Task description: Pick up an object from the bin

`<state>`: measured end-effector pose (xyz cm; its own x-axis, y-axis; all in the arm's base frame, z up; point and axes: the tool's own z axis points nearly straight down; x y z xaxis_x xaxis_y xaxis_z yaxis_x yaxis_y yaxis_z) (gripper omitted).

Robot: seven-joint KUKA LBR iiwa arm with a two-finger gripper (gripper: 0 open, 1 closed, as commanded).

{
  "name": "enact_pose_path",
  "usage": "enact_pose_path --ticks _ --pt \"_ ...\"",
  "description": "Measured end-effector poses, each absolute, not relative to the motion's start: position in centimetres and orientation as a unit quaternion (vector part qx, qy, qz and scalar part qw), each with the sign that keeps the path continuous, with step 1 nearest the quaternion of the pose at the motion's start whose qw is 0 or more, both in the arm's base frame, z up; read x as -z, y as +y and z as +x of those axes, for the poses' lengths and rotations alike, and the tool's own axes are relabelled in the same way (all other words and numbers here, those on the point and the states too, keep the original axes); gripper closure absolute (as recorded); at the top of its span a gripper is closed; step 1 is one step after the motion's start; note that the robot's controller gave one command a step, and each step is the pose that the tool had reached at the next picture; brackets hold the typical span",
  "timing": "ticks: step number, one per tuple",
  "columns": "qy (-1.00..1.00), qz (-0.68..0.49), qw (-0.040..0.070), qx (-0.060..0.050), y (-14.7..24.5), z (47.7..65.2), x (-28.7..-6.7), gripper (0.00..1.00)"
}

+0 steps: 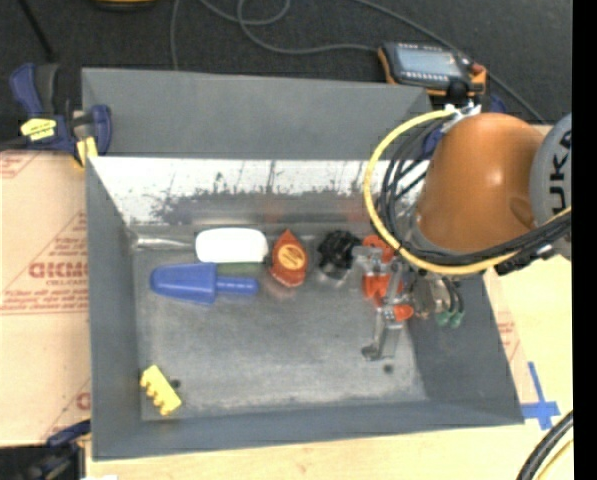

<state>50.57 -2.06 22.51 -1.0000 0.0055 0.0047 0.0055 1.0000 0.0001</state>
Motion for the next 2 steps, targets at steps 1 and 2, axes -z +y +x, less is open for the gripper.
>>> enact_pose_path --ticks 1,2 --pt "-1.0 -0.002 -0.001 0.0 -2.08 50.61 -22.92 1.0" --pt "-1.0 -0.002 -0.001 -0.001 -2.1 50.61 -22.92 0.0"
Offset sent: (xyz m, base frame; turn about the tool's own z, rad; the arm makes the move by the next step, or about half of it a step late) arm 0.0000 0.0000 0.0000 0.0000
